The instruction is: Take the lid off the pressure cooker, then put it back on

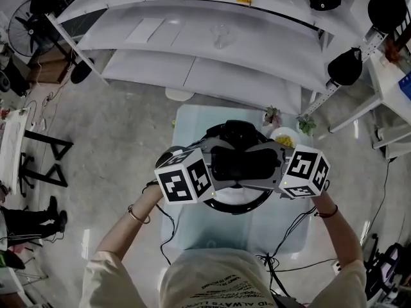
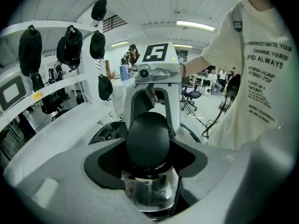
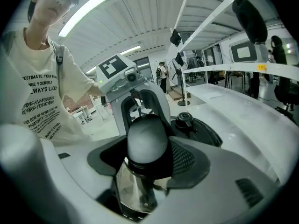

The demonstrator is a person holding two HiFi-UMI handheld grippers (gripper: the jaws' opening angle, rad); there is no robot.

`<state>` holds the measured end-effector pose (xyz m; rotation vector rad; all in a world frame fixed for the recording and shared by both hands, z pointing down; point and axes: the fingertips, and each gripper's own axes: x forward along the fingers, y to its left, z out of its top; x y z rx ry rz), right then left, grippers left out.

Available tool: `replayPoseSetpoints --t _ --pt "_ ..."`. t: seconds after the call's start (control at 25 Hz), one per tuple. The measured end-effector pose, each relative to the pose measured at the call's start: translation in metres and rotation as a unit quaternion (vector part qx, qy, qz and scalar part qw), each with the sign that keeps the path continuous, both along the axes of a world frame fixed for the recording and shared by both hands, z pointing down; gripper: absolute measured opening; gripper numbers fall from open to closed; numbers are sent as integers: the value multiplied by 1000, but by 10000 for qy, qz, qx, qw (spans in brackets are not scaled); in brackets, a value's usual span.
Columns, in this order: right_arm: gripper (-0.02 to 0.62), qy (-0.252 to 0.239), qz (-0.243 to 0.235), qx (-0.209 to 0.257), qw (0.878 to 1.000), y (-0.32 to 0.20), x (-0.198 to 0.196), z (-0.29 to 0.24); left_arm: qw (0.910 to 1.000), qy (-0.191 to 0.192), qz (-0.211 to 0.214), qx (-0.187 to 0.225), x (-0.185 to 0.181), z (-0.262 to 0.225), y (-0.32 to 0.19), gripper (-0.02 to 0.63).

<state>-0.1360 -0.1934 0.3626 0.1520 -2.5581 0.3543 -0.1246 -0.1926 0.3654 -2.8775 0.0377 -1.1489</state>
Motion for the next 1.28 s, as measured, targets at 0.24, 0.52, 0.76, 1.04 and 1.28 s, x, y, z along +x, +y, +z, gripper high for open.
replayPoseSetpoints --t 0.24,0.52,0.76,1.04,1.28 --pt "275 22 -45 -65 10000 -1 -1 7 10000 -35 -39 -70 -1 7 -1 290" --pt "275 54 -99 -55 9999 -1 -2 9 9999 -42 -68 -103 -2 9 -1 290" --pt "275 83 -92 -38 9999 0 -3 11 10000 2 -56 -77 -3 11 -1 290" --pt "276 92 -83 -27 9999 -2 -1 12 9999 24 -108 -47 -2 12 -2 290" --pt "276 97 -60 39 9999 -1 -3 12 9998 87 -150 63 -3 11 -2 290"
